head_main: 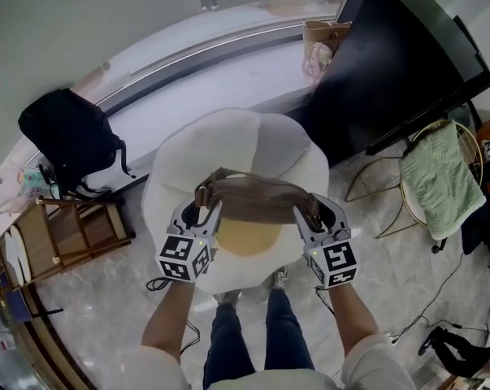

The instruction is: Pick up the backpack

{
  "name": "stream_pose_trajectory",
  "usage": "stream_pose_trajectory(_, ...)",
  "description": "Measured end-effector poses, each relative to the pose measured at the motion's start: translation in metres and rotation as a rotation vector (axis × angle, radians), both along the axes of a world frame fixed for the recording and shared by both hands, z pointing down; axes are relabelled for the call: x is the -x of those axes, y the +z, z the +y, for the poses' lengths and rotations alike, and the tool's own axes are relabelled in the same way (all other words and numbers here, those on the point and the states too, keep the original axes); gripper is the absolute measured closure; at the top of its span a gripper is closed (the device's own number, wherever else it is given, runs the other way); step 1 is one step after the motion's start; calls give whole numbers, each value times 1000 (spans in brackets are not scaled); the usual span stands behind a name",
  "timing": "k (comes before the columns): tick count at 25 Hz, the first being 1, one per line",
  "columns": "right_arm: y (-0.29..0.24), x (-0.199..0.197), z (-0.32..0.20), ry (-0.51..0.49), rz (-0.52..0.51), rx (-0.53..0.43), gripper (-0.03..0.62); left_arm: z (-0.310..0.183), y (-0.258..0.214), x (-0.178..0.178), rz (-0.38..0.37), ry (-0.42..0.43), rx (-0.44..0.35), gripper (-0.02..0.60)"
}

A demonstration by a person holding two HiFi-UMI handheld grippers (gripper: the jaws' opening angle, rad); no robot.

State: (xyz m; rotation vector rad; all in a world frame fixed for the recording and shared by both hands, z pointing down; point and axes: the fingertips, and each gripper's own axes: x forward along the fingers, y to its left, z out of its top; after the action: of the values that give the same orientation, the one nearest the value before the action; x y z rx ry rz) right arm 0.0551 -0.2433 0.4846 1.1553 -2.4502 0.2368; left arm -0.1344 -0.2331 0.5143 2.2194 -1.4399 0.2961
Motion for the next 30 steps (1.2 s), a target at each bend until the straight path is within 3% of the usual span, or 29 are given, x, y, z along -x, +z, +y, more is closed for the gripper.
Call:
stream_pose_trajectory(6, -37, 11, -1, 8, -10, -24, 428, -2, -37, 11, -7, -8, -21, 420)
stream_pose_trajectory(14, -86, 24, 28, -7, -12, -30, 428, 35, -85, 24, -2, -42, -2, 420)
stream_pose_trajectory(30, -186, 28, 50, -40, -74, -101, 427, 53, -196, 30, -58, -32, -88, 422)
